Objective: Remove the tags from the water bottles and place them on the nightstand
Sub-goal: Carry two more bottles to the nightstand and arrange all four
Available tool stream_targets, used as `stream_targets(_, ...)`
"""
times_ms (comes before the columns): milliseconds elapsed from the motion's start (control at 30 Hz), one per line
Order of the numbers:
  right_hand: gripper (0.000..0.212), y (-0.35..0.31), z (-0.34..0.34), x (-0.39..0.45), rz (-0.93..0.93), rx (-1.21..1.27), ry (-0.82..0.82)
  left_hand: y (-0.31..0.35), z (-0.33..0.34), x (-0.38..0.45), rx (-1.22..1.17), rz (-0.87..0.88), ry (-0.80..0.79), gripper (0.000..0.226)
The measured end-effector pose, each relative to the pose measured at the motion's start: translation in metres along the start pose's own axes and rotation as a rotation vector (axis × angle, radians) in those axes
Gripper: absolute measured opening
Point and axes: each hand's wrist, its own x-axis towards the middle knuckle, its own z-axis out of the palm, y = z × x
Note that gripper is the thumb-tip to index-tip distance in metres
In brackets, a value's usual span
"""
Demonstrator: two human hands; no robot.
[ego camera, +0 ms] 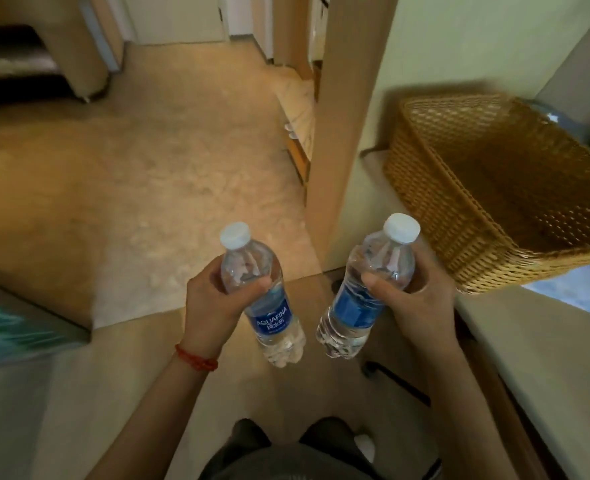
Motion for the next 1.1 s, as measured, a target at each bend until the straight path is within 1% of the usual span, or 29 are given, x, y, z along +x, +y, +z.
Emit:
stream_targets(133,0.04,-0.001,0.068,0.013,-0.018,0.052,-0.123,-0.001,-0.066,-0.008,-0.03,-0.069,0.16,0.021)
stream_targets(200,0.036,0.0,0.101,0.02,-0.016,0.084,-0.205,-0.003,-0.095,-0.014,-0.042,-0.108,0.253,0.024)
stream_targets(333,0.042,-0.003,0.166,0.033,-0.045,0.109,-0.388,-0.01,-0.145,-0.03,-0.101,-0.157,0.45,0.021)
stream_targets(400,0.038,-0.009,0.198,0.036,-0.061,0.129,-0.481,-0.012,-0.166,-0.04,-0.107,-0.146,0.557,0.018)
stream_targets(500,0.041,-0.018,0.248,0.04,-0.093,0.155,-0.615,-0.013,-0.195,-0.055,-0.119,-0.142,0.72,0.025)
stream_targets(667,0.032,-0.033,0.329,0.043,-0.089,0.25,-0.855,-0.013,-0.239,-0.071,-0.104,-0.138,0.943,0.025)
stream_targets(800,0.034,-0.047,0.39,0.043,-0.131,0.288,-1.049,-0.011,-0.268,-0.083,-0.095,-0.139,1.127,0.026)
stream_targets(967,0.037,-0.058,0.46,0.036,-0.161,0.306,-1.282,-0.009,-0.295,-0.102,-0.098,-0.15,1.419,0.032)
stream_targets(1033,0.038,-0.06,0.485,0.029,-0.176,0.311,-1.365,-0.009,-0.3,-0.111,-0.085,-0.157,1.525,0.029)
stream_targets(1100,0.041,-0.061,0.508,0.02,-0.173,0.314,-1.448,-0.007,-0.303,-0.122,-0.079,-0.16,1.624,0.021)
